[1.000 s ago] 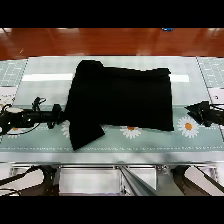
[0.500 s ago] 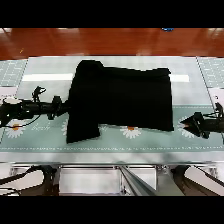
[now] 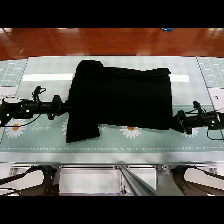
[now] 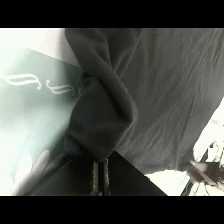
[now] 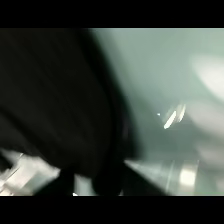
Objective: Fold the shirts.
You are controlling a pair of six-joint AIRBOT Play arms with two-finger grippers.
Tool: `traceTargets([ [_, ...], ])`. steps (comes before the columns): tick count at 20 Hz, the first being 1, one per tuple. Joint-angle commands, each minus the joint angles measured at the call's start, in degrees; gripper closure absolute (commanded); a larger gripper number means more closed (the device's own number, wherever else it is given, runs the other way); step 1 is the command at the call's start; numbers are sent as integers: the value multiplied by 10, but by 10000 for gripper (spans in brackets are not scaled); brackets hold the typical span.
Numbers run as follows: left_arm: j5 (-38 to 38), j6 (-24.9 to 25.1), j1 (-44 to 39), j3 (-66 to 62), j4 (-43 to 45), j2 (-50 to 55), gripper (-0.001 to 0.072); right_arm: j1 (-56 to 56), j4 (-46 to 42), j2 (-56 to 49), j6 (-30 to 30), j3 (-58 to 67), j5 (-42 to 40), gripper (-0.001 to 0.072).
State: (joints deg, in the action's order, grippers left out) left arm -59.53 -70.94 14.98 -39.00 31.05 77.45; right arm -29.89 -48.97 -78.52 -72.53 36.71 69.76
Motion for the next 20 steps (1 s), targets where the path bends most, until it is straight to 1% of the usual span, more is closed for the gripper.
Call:
traceTargets([
  [1, -3, 10, 2, -12, -1, -1, 686, 49, 83, -11, 33, 40, -16, 678],
  [2, -12, 13, 3, -29, -2, -4, 686, 54, 111, -10, 56, 71, 16, 684],
  [3, -26, 13, 5, -57, -2, -11, 686, 57, 131, -3, 59, 112, 47, 684],
  [4, -40, 12, 7, -97, -3, -23, 686, 57, 136, 10, 56, 160, 61, 684],
  [6, -57, 11, 5, -198, -3, -54, 687, 57, 130, 46, 26, 285, 64, 685],
  [8, -63, 13, 2, -329, -3, -92, 687, 60, 131, 78, 5, 427, 63, 685],
  [10, -54, 13, 0, -452, -2, -125, 687, 74, 109, 110, -2, 561, 55, 685],
  [12, -51, 13, 1, -562, 3, -148, 687, 91, 50, 141, -28, 669, 51, 685],
  [13, -52, 12, 1, -607, 5, -158, 687, 95, 26, 157, -52, 711, 50, 685],
  [14, -57, 6, 1, -648, 5, -168, 687, 95, 28, 175, -68, 739, 47, 685],
  [16, -75, 6, 1, -709, 5, -193, 687, 94, 22, 219, -65, 775, 37, 685],
  [19, -107, 5, 5, -742, 20, -250, 688, 94, -48, 293, -71, 789, 38, 685],
  [20, -122, -4, 9, -742, 37, -275, 687, 94, -74, 317, -76, 789, 46, 684],
])
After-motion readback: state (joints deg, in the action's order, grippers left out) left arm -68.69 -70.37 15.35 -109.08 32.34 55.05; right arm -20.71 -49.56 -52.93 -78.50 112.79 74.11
